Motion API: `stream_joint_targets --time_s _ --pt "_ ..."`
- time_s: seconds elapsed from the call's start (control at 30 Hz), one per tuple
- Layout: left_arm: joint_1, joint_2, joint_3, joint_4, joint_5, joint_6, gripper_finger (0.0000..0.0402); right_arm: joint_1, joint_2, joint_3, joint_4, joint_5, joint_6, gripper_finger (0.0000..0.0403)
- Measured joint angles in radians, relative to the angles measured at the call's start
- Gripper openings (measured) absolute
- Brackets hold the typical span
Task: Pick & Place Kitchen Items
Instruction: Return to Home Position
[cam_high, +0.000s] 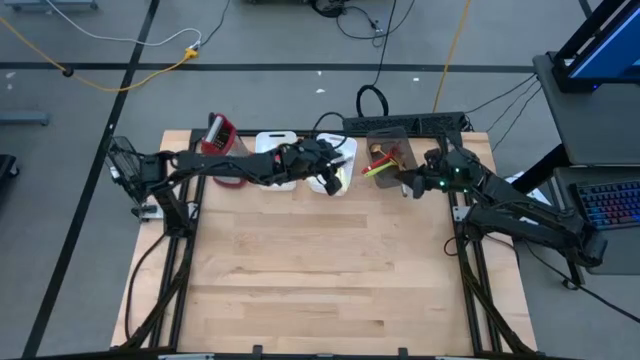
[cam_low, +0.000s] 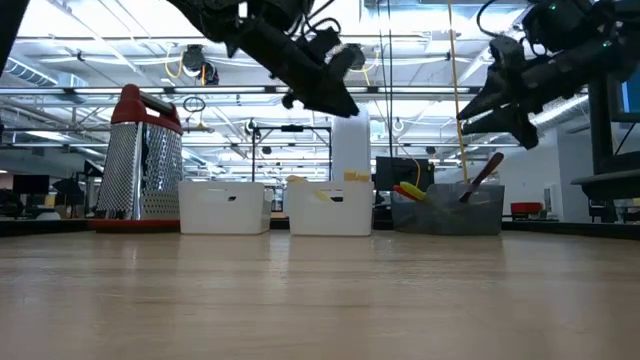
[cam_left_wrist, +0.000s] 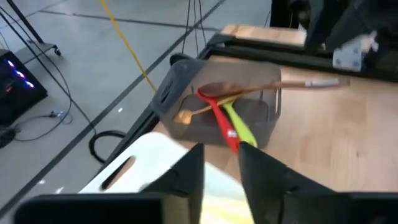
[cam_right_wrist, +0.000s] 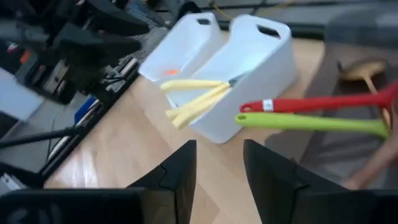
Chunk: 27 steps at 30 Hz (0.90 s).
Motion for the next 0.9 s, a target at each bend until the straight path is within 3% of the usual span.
stream_joint_targets --time_s 0.23,0.4,0.77,0.9 --pt "-0.008 -0.133 -0.010 -0.221 0.000 0.040 0.0009 0.002 -0.055 0.000 0.008 -0.002 -0.234 0.0068" --pt "0.003 -0.243 -0.013 -0.348 0.000 0.042 0.0015 0.002 -0.105 0.000 0.012 -0.002 -0.364 0.0006" --pt "0.035 -0.506 -0.018 -0.538 -0.001 0.079 0.0012 0.002 -0.245 0.000 0.009 -0.003 -0.494 0.0001" --pt "0.059 -0.638 -0.112 -0.546 -0.002 0.077 0.0003 0.002 -0.293 0.000 -0.003 -0.003 -0.499 0.0001"
